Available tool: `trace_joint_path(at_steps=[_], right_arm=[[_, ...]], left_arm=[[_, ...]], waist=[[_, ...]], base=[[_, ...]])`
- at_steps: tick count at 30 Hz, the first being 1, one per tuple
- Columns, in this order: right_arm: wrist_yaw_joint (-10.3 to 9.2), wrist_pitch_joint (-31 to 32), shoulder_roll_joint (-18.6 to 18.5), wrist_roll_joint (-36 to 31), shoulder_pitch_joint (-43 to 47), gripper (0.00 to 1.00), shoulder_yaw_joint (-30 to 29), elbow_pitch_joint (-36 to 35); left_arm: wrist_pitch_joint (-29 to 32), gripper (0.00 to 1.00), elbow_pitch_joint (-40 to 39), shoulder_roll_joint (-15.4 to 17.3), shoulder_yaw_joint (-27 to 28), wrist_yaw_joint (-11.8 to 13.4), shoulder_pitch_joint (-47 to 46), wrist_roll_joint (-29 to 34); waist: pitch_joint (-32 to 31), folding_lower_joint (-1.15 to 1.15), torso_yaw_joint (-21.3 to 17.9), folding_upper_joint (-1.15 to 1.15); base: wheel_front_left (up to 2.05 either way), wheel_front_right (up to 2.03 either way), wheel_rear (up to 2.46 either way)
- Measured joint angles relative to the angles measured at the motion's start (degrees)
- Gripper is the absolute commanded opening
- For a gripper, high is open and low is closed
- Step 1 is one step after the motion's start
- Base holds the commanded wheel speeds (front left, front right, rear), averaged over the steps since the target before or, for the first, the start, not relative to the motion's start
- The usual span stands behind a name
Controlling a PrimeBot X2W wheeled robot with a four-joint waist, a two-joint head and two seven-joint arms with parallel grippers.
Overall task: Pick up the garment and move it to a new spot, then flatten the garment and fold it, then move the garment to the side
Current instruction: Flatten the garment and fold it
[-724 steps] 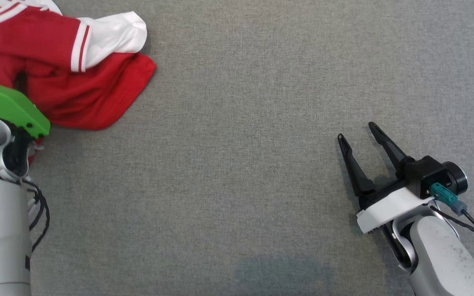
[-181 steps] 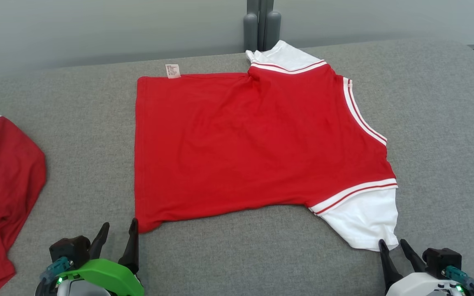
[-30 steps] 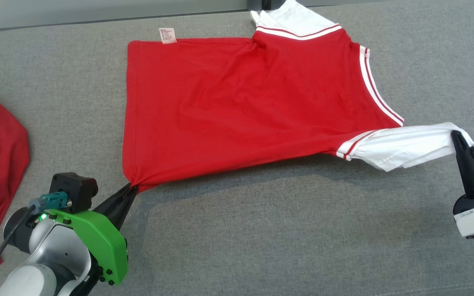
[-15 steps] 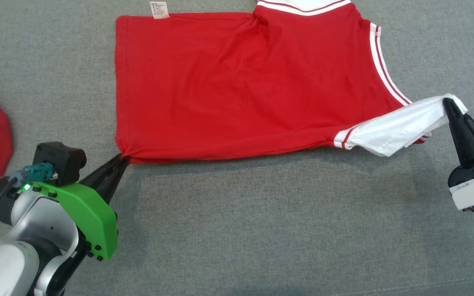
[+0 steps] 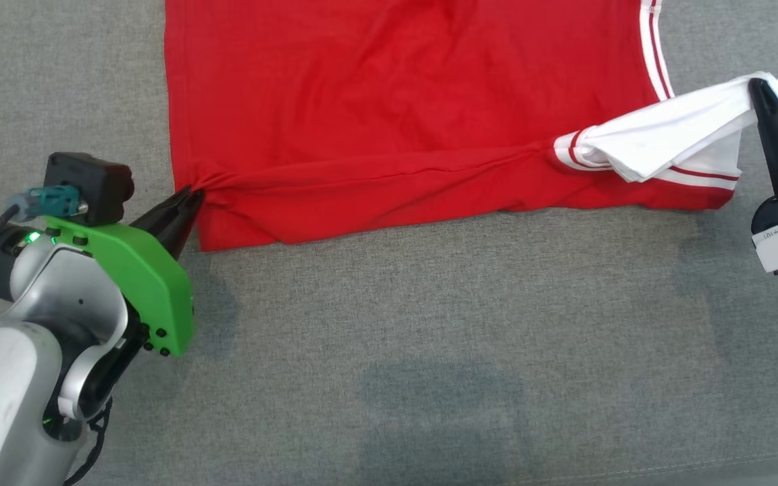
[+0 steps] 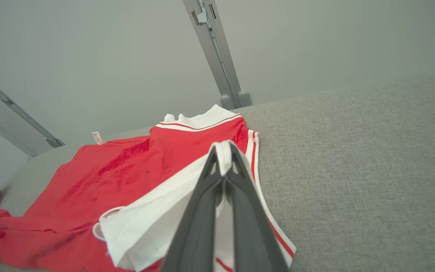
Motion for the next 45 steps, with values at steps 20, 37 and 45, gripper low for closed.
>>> trace_joint_path(at_steps=[20, 37, 45], right_arm=[[-0.52, -0.1, 0.57, -3.9, -6.2, 0.0, 3.04, 10.37], [-2.05, -5.98, 2.96, -7.1, -10.4, 1.0, 2.81, 15.72], [-2.47, -7.58, 2.4, -7.79, -7.57, 1.0, 3.01, 17.0]], left_arm=[[-0.36, 0.04, 12.07, -4.83, -2.68, -0.53, -6.61, 0.81], [-4.3, 1.0, 16.84, -7.32, -1.4, -0.47, -8.03, 1.63], [-7.84, 1.0, 15.99, -10.6, 1.75, 0.21, -6.76, 0.85]], waist=[[1.97, 0.0, 1.39, 0.0], [0.21, 0.0, 1.31, 0.0], [-0.45, -0.01, 1.05, 0.0]], base=[[0.0, 0.0, 0.0], [0.0, 0.0, 0.0], [0.0, 0.0, 0.0]])
